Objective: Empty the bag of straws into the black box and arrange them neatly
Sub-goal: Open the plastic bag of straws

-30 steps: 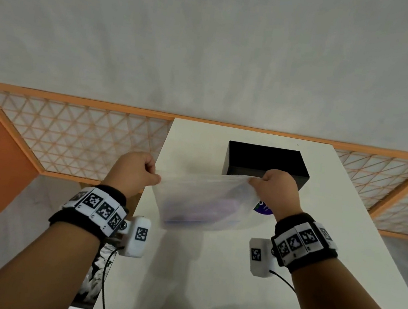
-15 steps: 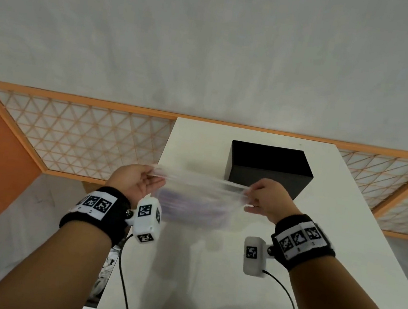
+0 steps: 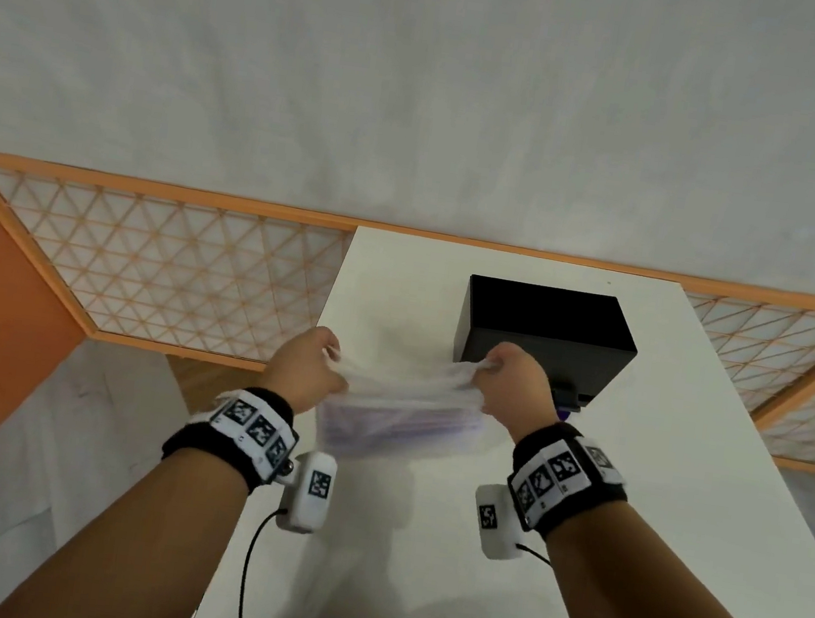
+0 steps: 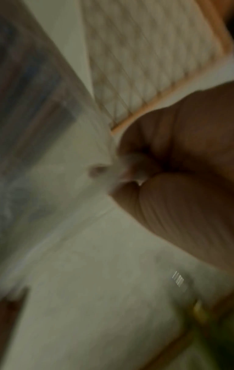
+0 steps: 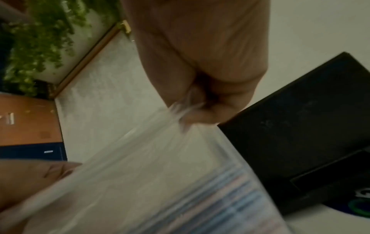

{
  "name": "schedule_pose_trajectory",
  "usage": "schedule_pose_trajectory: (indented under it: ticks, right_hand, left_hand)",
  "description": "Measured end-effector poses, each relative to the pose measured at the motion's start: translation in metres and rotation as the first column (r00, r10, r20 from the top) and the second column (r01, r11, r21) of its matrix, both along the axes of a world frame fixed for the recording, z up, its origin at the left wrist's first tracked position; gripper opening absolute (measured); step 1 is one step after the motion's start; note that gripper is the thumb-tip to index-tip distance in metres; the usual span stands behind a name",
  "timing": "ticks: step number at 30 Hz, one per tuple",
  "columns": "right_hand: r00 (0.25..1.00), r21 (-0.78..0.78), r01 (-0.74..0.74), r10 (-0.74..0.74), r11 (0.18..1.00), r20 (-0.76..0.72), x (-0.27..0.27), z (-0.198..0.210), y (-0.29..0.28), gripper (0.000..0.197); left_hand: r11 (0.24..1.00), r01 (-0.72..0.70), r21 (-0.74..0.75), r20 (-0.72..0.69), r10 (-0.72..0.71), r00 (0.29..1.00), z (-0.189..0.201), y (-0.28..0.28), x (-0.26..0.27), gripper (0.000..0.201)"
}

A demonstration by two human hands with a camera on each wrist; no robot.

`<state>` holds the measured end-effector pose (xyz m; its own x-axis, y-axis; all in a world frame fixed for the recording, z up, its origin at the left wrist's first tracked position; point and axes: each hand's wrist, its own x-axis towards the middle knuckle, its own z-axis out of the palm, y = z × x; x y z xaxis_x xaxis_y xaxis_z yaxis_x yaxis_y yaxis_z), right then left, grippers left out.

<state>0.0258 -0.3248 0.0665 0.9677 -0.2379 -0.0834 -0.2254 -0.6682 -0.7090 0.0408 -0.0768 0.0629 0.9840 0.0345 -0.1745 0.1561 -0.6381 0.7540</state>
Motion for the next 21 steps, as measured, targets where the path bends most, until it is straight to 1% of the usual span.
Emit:
schedule_pose_trajectory:
  ticks: [1,2,3,4,5,6,7,8,9,10,11,12,14,16,17,18,19,20,21]
  right_hand:
    - [0.999,-0.11,-0.018,0.021,0.994,0.027,0.002,-0.001,0.0,0.007]
    - [0.999,-0.154,-0.019,0.025,0.988,0.038,0.004,-0.004,-0.003,0.013]
    - [1.0,-0.152,-0.013,0.017,0.988,0.025,0.005,-0.005,-0.007,0.016]
    - [1.0,-0.11,0.004,-0.003,0.994,0.013,0.006,-0.006,-0.013,0.017]
    - [0.999,-0.027,0.037,-0.037,0.999,-0.013,0.006,-0.005,-0.018,0.017]
    - [0.996,0.081,0.078,-0.074,0.994,-0.045,0.006,-0.004,-0.021,0.015]
    - [0.99,0.217,0.129,-0.112,0.968,-0.087,0.005,-0.003,-0.022,0.014]
    - [0.98,0.373,0.188,-0.145,0.908,-0.14,0.004,-0.002,-0.022,0.013]
    - [0.968,0.529,0.237,-0.152,0.815,-0.199,0.003,-0.001,-0.021,0.013]
    - [0.958,0.652,0.269,-0.131,0.709,-0.253,0.002,-0.001,-0.02,0.014]
    - [0.949,0.74,0.295,-0.095,0.605,-0.301,0.002,-0.001,-0.02,0.016]
    - [0.94,0.801,0.317,-0.053,0.508,-0.338,0.002,-0.001,-0.02,0.017]
    - [0.918,0.865,0.38,-0.023,0.328,-0.395,0.003,-0.004,-0.023,0.019]
    - [0.896,0.884,0.441,-0.021,0.158,-0.443,0.002,-0.005,-0.027,0.023]
    - [0.887,0.883,0.46,-0.017,0.093,-0.461,0.0,-0.004,-0.028,0.023]
    - [0.883,0.88,0.469,-0.004,0.069,-0.47,-0.003,-0.003,-0.027,0.02]
    - [0.883,0.879,0.465,0.014,0.106,-0.469,-0.005,0.0,-0.026,0.017]
    - [0.891,0.87,0.437,0.021,0.226,-0.453,-0.007,0.001,-0.024,0.014]
    - [0.909,0.821,0.371,0.013,0.434,-0.417,-0.007,-0.001,-0.023,0.012]
  left_hand:
    - [0.99,0.016,0.142,0.071,-0.027,0.997,0.001,-0.002,0.001,0.018]
    - [0.973,0.026,0.231,0.101,-0.051,0.994,0.0,-0.002,0.002,0.011]
    - [0.956,0.04,0.29,0.099,-0.072,0.992,-0.002,0.001,0.003,0.011]
    - [0.943,0.058,0.327,0.069,-0.085,0.994,-0.004,0.006,0.005,0.018]
    - [0.935,0.08,0.347,0.043,-0.101,0.994,-0.007,0.011,0.006,0.026]
    - [0.929,0.099,0.355,0.031,-0.118,0.993,-0.008,0.016,0.007,0.032]
    - [0.928,0.106,0.357,0.046,-0.131,0.99,-0.008,0.019,0.007,0.034]
    - [0.936,0.092,0.34,0.077,-0.125,0.989,-0.008,0.02,0.007,0.03]
    - [0.954,0.06,0.292,0.122,-0.099,0.988,-0.007,0.021,0.007,0.022]
    - [0.975,0.023,0.221,0.16,-0.06,0.985,-0.007,0.02,0.007,0.018]
    - [0.991,-0.004,0.137,0.177,-0.02,0.984,-0.007,0.019,0.008,0.021]
    - [0.998,-0.013,0.055,0.171,0.003,0.985,-0.007,0.018,0.009,0.024]
    - [0.996,-0.017,-0.091,0.135,0.029,0.99,-0.005,0.014,0.009,0.021]
    - [0.952,-0.051,-0.303,0.079,0.078,0.994,-0.004,0.013,0.007,0.013]
    - [0.921,-0.08,-0.382,0.048,0.106,0.993,-0.004,0.014,0.007,0.011]
    - [0.898,-0.11,-0.425,0.022,0.132,0.991,-0.004,0.015,0.006,0.013]
    - [0.89,-0.134,-0.436,0.001,0.15,0.989,-0.006,0.016,0.006,0.017]
    - [0.899,-0.147,-0.412,-0.012,0.156,0.988,-0.007,0.018,0.006,0.021]
    - [0.923,-0.15,-0.354,-0.016,0.154,0.988,-0.009,0.019,0.007,0.023]
